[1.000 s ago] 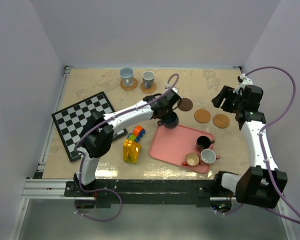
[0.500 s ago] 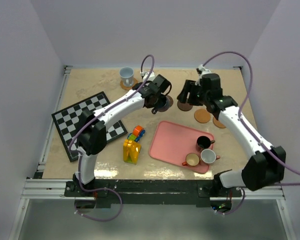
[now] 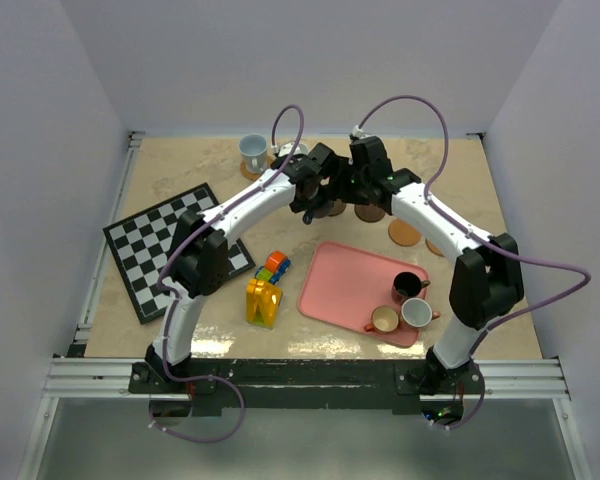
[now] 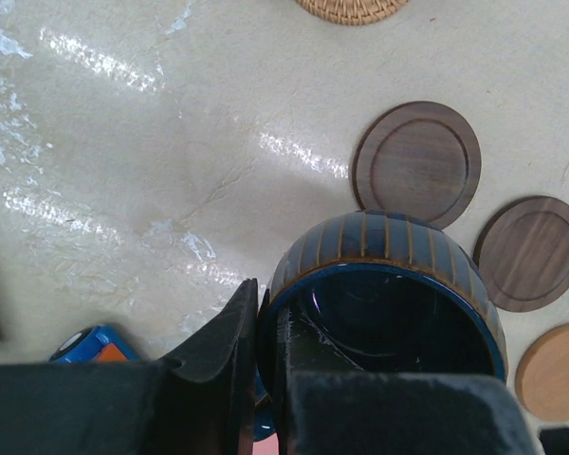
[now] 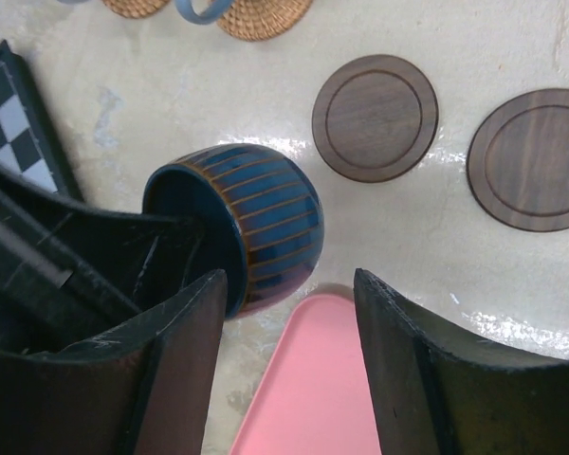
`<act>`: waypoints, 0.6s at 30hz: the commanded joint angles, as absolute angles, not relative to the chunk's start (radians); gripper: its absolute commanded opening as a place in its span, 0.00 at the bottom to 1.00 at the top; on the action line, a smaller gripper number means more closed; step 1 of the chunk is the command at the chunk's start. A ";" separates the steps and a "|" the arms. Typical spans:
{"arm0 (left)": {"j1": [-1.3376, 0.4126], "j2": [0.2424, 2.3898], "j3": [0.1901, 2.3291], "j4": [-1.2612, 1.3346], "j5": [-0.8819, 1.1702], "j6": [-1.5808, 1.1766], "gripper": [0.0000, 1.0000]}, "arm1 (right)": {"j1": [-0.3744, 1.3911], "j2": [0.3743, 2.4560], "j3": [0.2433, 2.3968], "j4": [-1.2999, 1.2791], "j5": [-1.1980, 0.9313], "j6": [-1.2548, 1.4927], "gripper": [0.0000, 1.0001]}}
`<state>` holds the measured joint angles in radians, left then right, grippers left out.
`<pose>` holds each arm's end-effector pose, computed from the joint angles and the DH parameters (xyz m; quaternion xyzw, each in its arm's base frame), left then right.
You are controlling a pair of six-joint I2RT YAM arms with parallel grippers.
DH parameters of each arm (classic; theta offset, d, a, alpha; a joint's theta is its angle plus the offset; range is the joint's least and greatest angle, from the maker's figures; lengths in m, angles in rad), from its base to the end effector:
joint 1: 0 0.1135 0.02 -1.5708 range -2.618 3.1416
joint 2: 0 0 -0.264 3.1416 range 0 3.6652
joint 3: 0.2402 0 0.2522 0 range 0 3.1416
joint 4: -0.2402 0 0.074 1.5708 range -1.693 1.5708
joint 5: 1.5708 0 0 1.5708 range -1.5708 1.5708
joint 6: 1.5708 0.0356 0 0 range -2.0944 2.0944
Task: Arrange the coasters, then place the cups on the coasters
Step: Pick up the cup from the tray.
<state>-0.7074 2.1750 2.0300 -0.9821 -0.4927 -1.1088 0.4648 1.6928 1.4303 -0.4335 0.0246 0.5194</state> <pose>0.3653 -0.2902 0.2596 -0.2412 0.9164 -0.0219 0.3188 0.3476 0.1733 0.2997 0.0299 0.9053 0.1903 0.3786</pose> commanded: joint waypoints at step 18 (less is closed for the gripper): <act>-0.701 2.022 1.901 -0.805 -0.384 -1.201 0.00 | 0.471 1.930 1.635 -0.422 0.051 0.433 0.12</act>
<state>-0.7002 2.1544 1.9148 -0.8902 -0.4400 -1.1694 0.4839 1.9133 1.5444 -0.4637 0.0311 0.4416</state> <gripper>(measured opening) 0.105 0.366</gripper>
